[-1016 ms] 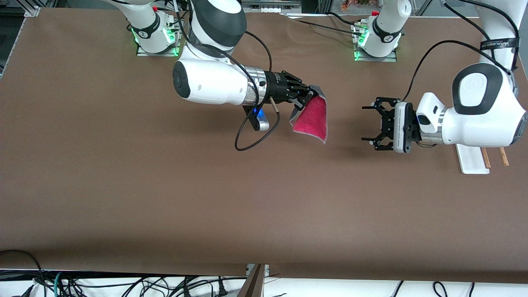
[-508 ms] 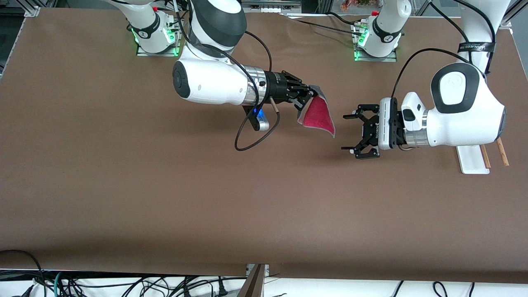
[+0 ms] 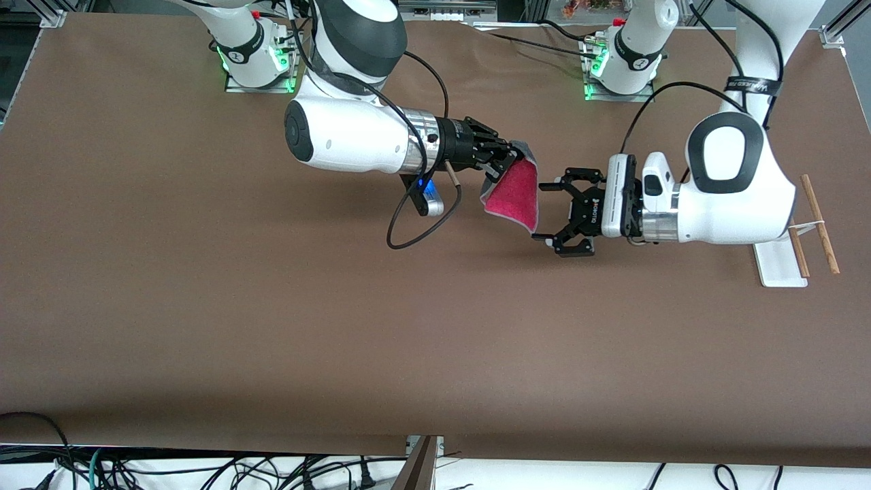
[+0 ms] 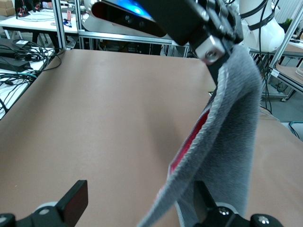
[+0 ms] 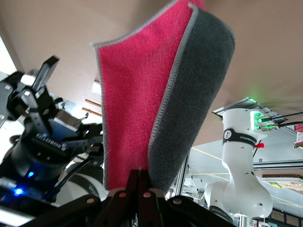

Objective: Pass towel and hang on rack
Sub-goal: 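Grasp the towel with the left gripper while the right gripper releases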

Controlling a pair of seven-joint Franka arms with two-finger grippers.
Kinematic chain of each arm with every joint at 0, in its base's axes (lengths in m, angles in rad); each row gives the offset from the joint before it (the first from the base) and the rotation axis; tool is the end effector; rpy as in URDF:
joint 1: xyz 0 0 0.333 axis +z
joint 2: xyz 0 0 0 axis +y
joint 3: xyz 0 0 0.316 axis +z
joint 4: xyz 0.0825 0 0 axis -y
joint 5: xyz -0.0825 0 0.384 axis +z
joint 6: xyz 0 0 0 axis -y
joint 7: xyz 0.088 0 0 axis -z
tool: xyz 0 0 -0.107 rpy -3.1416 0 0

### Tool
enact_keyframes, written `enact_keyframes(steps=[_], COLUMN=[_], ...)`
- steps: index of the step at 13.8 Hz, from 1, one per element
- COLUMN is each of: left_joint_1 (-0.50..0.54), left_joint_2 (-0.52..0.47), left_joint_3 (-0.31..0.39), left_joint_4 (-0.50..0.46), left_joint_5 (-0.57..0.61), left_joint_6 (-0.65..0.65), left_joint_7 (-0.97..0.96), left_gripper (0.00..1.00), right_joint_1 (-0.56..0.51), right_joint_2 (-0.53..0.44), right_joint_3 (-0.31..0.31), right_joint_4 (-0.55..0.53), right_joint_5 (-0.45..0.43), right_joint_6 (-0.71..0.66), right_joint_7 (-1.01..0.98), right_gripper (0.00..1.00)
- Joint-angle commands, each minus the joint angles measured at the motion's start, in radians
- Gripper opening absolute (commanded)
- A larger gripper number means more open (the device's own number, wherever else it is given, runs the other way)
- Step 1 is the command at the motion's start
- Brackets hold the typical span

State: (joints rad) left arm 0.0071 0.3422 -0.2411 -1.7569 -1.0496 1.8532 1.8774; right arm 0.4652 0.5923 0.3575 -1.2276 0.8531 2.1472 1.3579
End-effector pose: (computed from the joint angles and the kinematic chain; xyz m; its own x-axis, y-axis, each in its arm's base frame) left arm 0.6065 -0.2001 0.4005 0.0295 -0.4983 0.8665 -0.9820 0.1475 0.1182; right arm 0.5445 0.5216 0.5008 0.4245 -0.3993 -0.8127 -0.8780 -0.4008 -0.2617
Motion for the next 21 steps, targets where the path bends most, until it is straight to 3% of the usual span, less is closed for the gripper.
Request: enact_keyframes(steps=[1,2,3,4,5,6,13,14,16,17,19,21], left_joint_1=[-0.001,0.001,0.001,0.002,0.002,0.004,0.019,0.028,0.036,0.045,0.047,0.056], left_joint_2=[-0.006,-0.006,-0.006,-0.006,-0.006,-0.006,-0.008,-0.008,-0.014,-0.017,-0.028,-0.046], left_joint_3=[-0.009,-0.010,-0.010,-0.010,-0.010,-0.010,-0.009,-0.009,-0.006,-0.003,0.005,0.009], left_joint_4=[-0.042,-0.061,-0.070,-0.079,-0.081,-0.081,-0.075,-0.066,-0.064,-0.062,-0.049,-0.023], left_joint_5=[-0.038,-0.038,-0.040,-0.040,-0.040,-0.040,-0.036,-0.027,-0.023,-0.020,-0.010,0.099], left_joint_6=[0.032,0.032,0.031,0.027,0.023,0.017,-0.005,-0.026,-0.042,-0.057,-0.069,-0.075], left_joint_7=[0.077,0.118,0.168,0.210,0.250,0.272,0.272,0.264,0.261,0.259,0.258,0.240], left_gripper=[0.91,0.83,0.68,0.41,0.06,0.00,0.00,0.00,0.00,0.00,0.00,0.00], right_joint_1=[0.009,0.009,0.009,0.009,0.009,0.009,0.009,0.009,0.007,0.007,-0.005,-0.054], right_joint_2=[0.007,0.006,0.006,0.007,0.006,0.007,0.007,0.009,0.011,0.011,0.009,0.004], right_joint_3=[0.001,0.001,0.001,0.001,0.001,0.001,0.001,0.001,0.000,0.000,-0.008,-0.008], right_joint_4=[0.022,0.022,0.022,0.022,0.022,0.022,0.022,0.023,0.022,0.022,0.022,0.022], right_joint_5=[0.014,0.014,0.014,0.014,0.014,0.014,0.015,0.015,0.015,0.014,0.011,0.004], right_joint_6=[0.002,0.002,0.002,0.002,0.002,0.002,0.002,0.002,0.002,0.002,-0.009,-0.030], right_joint_7=[0.015,0.015,0.015,0.015,0.015,0.015,0.015,0.015,0.015,0.021,0.018,0.006], right_gripper=[0.00,0.00,0.00,0.00,0.00,0.00,0.01,0.15,0.80,0.98,0.99,0.99])
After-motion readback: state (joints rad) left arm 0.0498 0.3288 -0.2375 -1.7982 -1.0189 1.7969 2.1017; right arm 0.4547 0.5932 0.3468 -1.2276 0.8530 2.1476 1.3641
